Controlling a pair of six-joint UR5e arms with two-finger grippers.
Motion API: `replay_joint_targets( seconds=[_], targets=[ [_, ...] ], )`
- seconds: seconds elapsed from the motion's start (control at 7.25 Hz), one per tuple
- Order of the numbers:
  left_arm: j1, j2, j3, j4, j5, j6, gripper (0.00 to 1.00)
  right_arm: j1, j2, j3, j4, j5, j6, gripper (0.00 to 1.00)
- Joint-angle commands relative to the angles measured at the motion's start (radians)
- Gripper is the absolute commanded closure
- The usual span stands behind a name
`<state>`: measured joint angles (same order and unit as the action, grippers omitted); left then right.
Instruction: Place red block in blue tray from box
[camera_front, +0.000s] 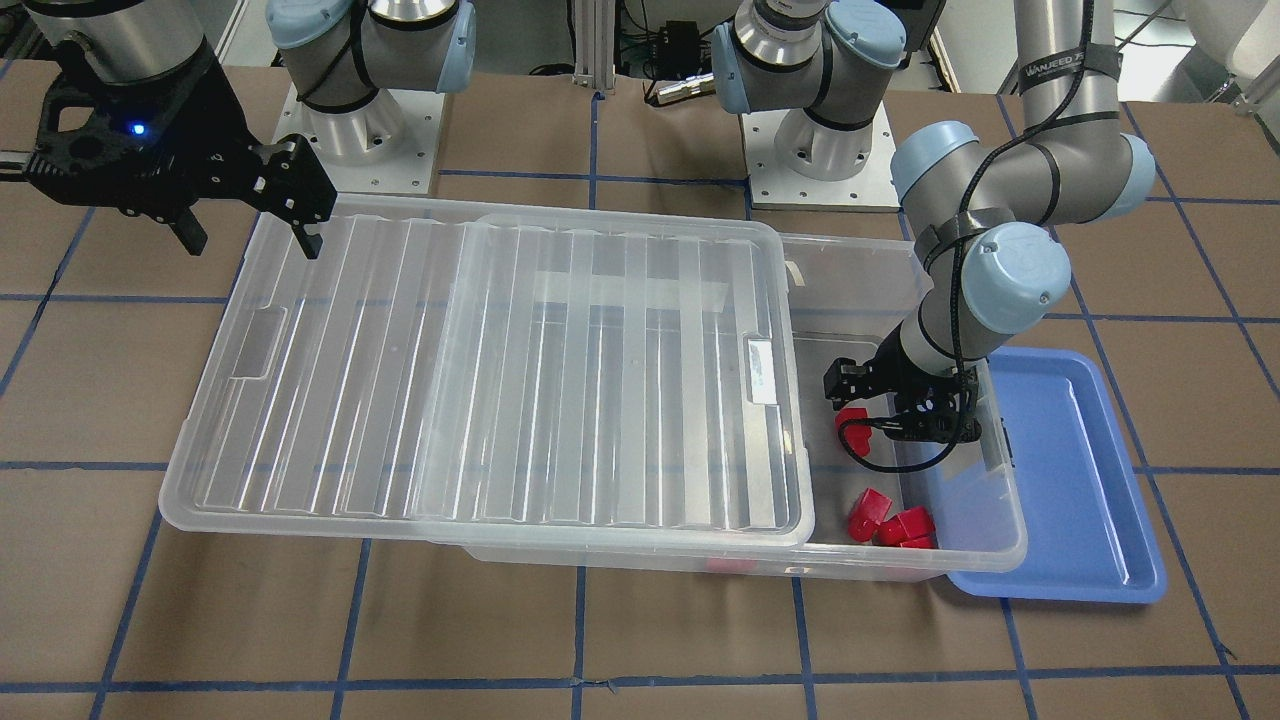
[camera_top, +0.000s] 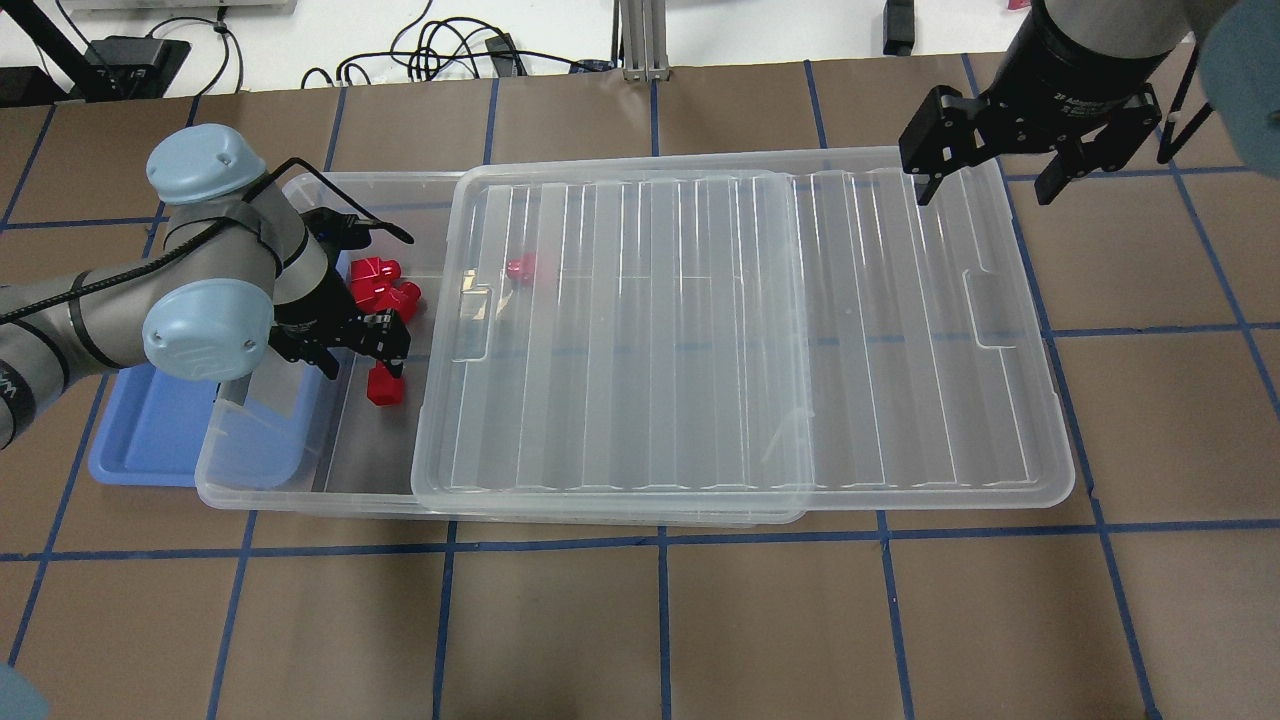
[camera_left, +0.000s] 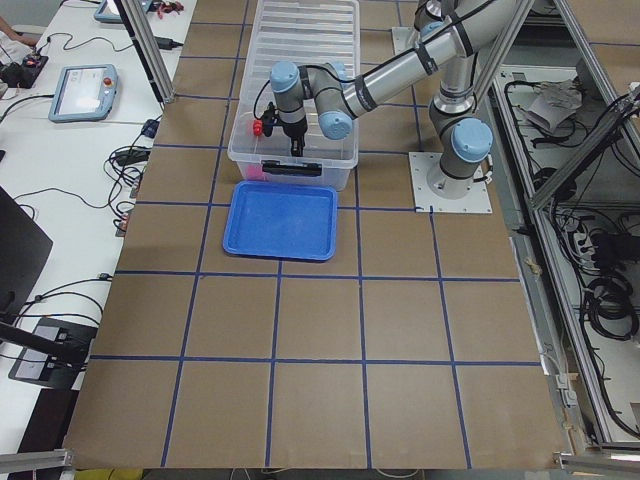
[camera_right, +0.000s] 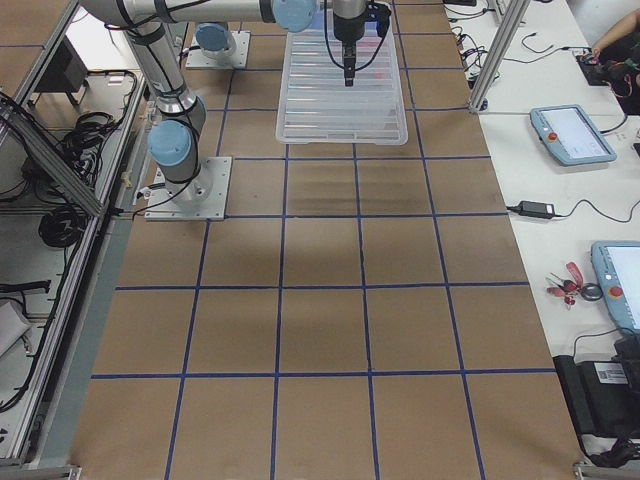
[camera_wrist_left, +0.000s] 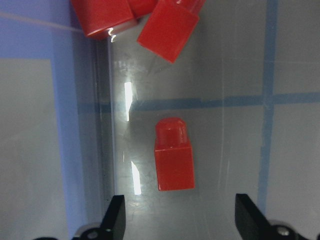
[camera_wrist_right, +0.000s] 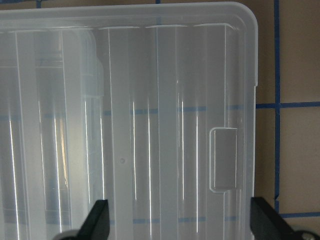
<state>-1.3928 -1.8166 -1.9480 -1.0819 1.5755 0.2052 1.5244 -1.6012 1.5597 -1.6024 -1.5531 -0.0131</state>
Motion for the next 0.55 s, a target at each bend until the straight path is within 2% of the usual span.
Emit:
replay_joint_targets(
  seconds=[0.0,0.41],
  targets=[
    [0.000,-0.027,0.000,-0.001,0.001,0.002,0.20,0.000,0.000,-0.001,0.004,-0.002,0.002,0.00],
    [0.002,-0.070,0.000,0.014,0.000,0.000,0.20,0.002,-0.002,0.002,0.004,0.010,0.001,0.00]
  ],
)
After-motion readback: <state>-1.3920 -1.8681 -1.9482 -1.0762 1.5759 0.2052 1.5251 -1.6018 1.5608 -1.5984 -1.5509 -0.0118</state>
